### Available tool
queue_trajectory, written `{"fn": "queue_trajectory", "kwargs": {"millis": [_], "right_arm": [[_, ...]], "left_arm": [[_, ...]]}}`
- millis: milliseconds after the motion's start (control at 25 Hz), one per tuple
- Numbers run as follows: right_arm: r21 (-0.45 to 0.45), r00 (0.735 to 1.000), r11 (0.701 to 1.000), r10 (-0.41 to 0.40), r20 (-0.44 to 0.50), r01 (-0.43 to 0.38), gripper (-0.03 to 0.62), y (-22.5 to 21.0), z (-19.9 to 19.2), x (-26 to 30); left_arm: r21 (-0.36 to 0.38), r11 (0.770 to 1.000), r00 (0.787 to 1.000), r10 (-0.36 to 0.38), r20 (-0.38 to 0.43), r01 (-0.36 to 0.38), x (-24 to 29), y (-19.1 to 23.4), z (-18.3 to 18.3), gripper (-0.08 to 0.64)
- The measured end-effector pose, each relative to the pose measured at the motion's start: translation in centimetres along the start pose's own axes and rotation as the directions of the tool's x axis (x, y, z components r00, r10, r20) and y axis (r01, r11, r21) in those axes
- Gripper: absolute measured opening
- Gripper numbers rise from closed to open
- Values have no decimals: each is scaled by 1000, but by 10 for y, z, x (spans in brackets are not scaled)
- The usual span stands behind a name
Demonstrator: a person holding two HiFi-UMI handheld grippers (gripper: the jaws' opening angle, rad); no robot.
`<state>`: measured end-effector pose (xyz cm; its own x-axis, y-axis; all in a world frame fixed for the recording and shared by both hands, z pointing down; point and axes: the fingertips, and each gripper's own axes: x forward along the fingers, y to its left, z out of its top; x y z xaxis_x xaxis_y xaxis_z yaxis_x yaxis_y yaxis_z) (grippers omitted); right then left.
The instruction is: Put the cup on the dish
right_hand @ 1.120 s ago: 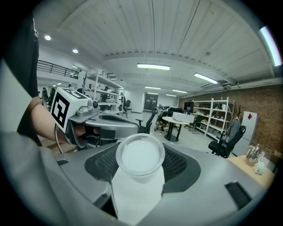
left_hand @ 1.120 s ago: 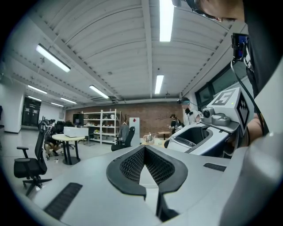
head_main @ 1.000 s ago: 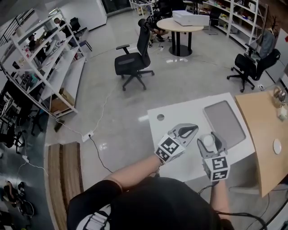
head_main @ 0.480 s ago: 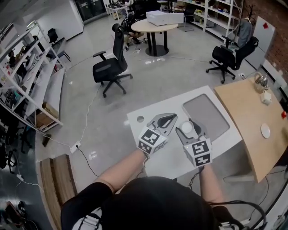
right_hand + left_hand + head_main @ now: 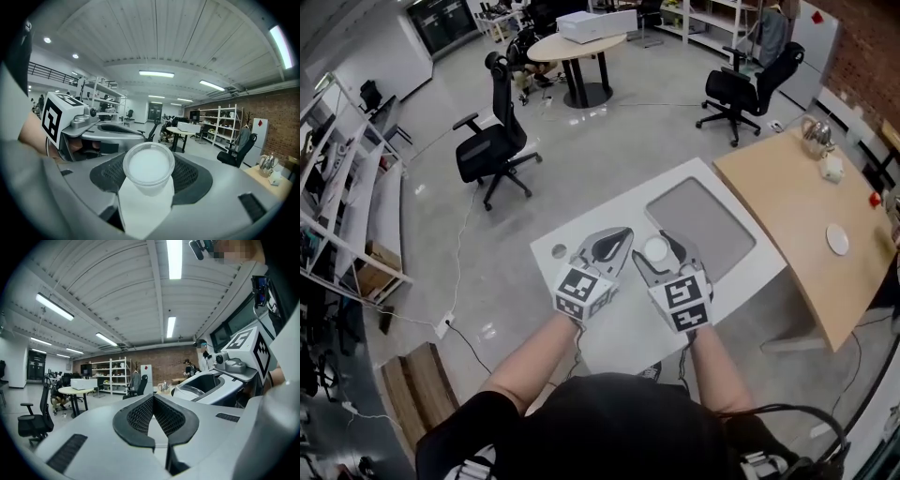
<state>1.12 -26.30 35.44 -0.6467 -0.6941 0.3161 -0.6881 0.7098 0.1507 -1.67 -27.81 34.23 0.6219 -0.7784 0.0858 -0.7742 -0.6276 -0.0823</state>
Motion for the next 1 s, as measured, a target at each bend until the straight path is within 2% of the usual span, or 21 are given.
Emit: {"fn": "queue_trajectory", "kwargs": {"millis": [400, 760, 1000], "right_arm": [[54, 998, 998, -37, -49, 39, 256, -65, -38, 27], [93, 988, 987, -120, -93, 128, 256, -144, -76, 65], [74, 973, 978, -184, -136, 195, 256, -200, -112, 87]], "left_arm": [[-65, 998, 999, -11, -32, 9, 85, 7, -25, 5], [-52, 998, 999, -24, -31, 22, 169, 38, -52, 5], [-45, 998, 998, -47, -51, 45, 228, 47, -78, 5]]}}
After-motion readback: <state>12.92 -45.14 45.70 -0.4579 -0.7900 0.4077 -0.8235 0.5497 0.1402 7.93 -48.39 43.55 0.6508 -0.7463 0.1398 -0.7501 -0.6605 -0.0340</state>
